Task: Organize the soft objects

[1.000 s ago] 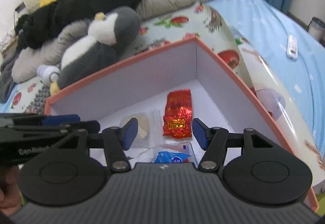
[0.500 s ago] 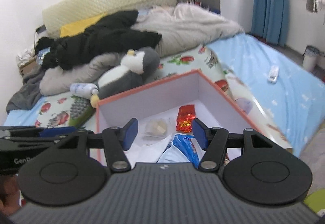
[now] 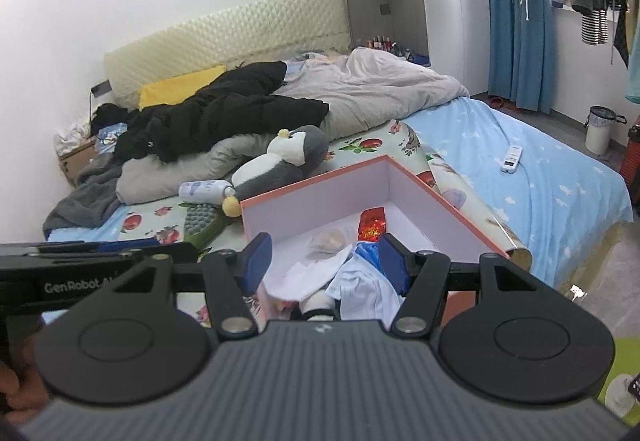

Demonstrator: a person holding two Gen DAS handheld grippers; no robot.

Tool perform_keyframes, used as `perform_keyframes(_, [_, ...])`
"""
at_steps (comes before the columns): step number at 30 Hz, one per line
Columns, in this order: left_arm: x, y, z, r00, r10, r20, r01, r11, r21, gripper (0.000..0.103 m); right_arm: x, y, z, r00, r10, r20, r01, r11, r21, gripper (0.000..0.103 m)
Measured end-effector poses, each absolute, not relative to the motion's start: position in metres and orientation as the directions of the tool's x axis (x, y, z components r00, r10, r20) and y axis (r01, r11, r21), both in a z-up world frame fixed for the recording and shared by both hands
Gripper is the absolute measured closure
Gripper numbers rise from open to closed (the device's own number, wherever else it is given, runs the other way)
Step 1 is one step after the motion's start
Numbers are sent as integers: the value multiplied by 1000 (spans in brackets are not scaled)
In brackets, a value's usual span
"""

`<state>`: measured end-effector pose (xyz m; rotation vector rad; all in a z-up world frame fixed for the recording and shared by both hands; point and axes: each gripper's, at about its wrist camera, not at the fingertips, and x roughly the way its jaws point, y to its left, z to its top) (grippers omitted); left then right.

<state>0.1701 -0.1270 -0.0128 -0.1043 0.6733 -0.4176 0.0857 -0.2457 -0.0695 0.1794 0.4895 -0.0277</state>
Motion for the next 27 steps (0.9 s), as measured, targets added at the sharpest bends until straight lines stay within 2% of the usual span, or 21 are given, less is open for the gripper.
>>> perform_keyframes(8, [113,-117,-7,733,-387,-559,336,921,-196,50,47,-236,-77,881,0,-474,89,982,166,41])
perform_keyframes(11, [97,-110,-7,732,-396,-555,324,918,-228,48,35,-230,-79,886,-6,-464,89,983,158,41])
perform_keyframes(16, [77,-103,-7,740,-387,-549,304,922,-240,33,24,-229,-83,882,-9,-472,91,984,151,41])
perform_keyframes(18, [72,-101,-7,746,-375,-550,291,927,-236,28,21,-231,-85,878,-8,-478,91,984,151,36])
perform_keyframes(20, [70,-97,-10,752,-366,-548,277,930,-240,23,19,-235,-87,876,-8,-482,98,982,161,11])
perform_keyframes(22, [67,-93,-12,757,-354,-549,262,934,-242,10,17,-236,-90,874,-20,-485,109,981,157,10])
perform_keyframes(27, [64,-89,-17,755,-328,-568,238,944,-229,3,13,-238,-95,869,-33,-494,125,980,154,10])
